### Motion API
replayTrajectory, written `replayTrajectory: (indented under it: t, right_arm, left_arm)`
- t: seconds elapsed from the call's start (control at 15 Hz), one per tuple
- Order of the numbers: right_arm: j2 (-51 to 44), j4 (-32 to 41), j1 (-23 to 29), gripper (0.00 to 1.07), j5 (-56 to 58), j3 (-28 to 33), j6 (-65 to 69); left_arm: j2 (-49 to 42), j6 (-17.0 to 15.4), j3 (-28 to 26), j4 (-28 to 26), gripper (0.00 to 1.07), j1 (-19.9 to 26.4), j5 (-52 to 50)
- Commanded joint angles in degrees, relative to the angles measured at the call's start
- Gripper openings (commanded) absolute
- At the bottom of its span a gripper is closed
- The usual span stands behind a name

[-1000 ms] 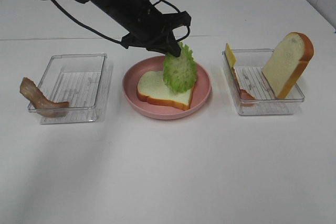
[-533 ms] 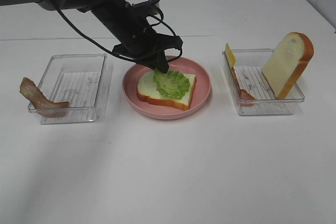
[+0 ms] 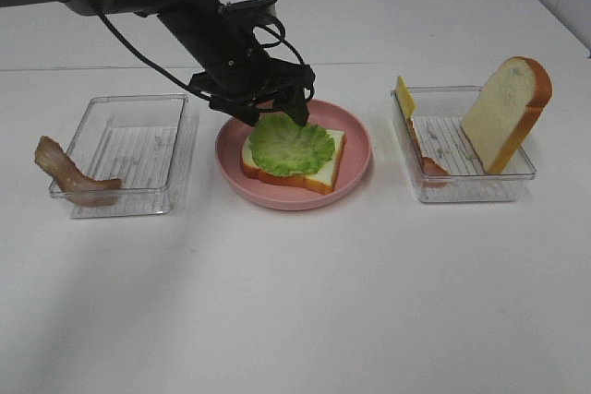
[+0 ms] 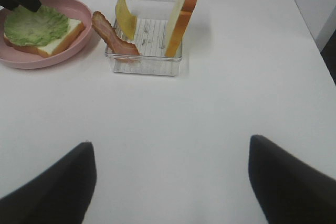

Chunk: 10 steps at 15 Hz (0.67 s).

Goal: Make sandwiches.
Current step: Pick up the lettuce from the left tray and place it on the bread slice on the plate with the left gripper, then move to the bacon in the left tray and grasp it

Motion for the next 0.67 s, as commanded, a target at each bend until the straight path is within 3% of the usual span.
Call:
replayTrajectory:
  t: [0.07, 0.27, 0.47, 0.67]
  right_arm:
    - [-0.8, -0.2, -0.1, 0.76, -0.4, 0.3, -0.3]
    - [-0.8, -0.2, -0.1, 0.76, -0.4, 0.3, -0.3]
    - [-0.8, -0.2, -0.1, 0.76, -0.4, 0.3, -0.3]
    - [-0.8, -0.2, -0.1, 0.76, -0.4, 0.3, -0.3]
  left_arm:
    - [-2.5, -2.5, -0.1, 7.4, 0.77, -0.2, -0.1]
    - [-6.7, -8.4, -0.1, 16.9, 0.77, -0.2, 3.0]
    - [-12.4, -9.5, -0.1, 24.3, 0.77, -0.2, 9.2]
    - [-16.7, -10.6, -0.1, 26.1, 0.76, -0.2, 15.3]
